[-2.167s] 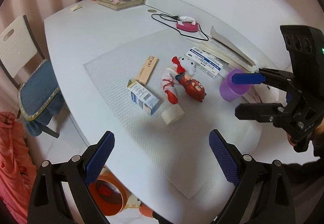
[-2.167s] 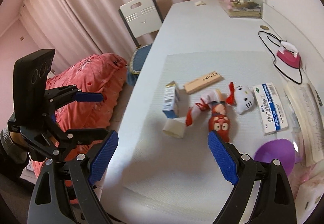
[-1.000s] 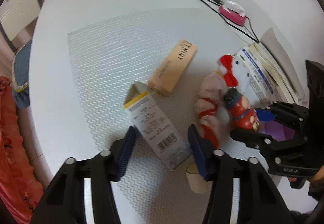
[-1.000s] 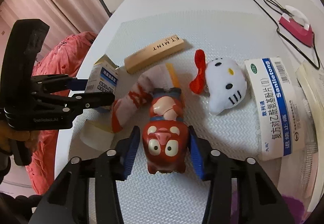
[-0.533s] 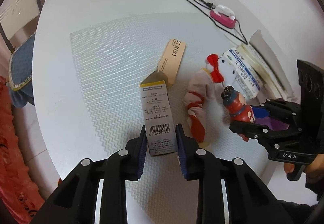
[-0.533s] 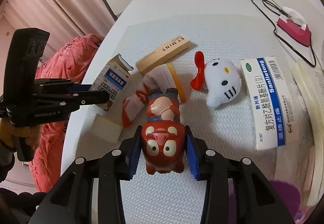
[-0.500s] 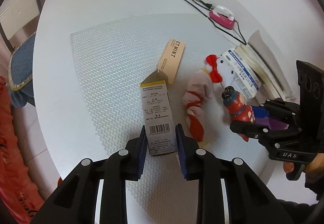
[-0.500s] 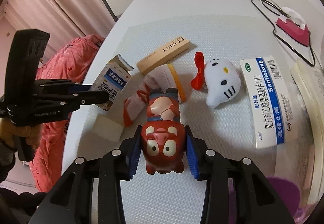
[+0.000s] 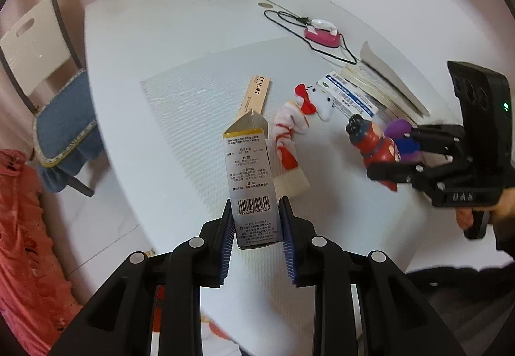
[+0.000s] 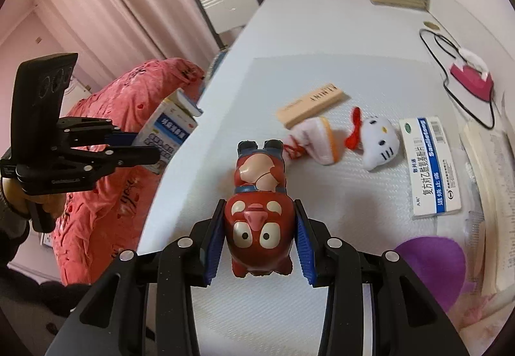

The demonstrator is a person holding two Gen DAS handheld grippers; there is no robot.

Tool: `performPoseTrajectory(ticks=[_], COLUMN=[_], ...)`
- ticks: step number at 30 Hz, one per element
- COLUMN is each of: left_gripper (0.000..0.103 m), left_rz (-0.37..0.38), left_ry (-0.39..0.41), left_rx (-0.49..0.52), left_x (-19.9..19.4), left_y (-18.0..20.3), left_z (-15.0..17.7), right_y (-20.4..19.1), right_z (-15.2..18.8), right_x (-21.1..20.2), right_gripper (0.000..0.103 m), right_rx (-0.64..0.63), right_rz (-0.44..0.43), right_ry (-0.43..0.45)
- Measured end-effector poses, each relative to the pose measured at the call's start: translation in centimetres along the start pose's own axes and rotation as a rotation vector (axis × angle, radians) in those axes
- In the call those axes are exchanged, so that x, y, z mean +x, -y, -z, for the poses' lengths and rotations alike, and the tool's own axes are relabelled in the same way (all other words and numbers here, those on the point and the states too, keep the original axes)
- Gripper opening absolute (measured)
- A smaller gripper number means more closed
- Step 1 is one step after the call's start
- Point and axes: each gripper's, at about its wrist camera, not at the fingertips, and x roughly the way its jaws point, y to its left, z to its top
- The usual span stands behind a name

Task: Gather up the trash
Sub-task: 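Grasp the white medicine box with the left tool while the right tool grasps the red figurine, then carry box and figurine to the orange bin and release both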

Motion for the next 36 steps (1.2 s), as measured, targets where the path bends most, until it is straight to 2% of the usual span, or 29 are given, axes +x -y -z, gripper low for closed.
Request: performPoseTrajectory(ticks=[9,17,26,36], left_gripper=[0.029,0.029,0.029,0.029], left_rz=[-0.050,-0.092,-0.160,-0.189], left_ry=[0.019,0.062,0.088,0.073], left_rx=[0.019,-0.063,-0.183,-0.322], left_x=[-5.0,-7.7,-10.4,-11.3], left_y=[0.0,-1.2,-4.7,-11.6], left_z=[4.3,7.7,12.1,16.9], right_y=[-5.2,-10.6,-18.5,-28.2], right_z=[0.4,-0.5,-2.2,-3.8], right_x=[-2.1,-1.1,2.5,9.4], right_gripper=[0.040,0.040,0.040,0.040], right_rx=[-0.094,-0.209,-0.352,-0.442], right_rz=[-0.053,-0.115,-0.195,-0.278], right_ry=[0.020,0.006,-0.034,-0.089])
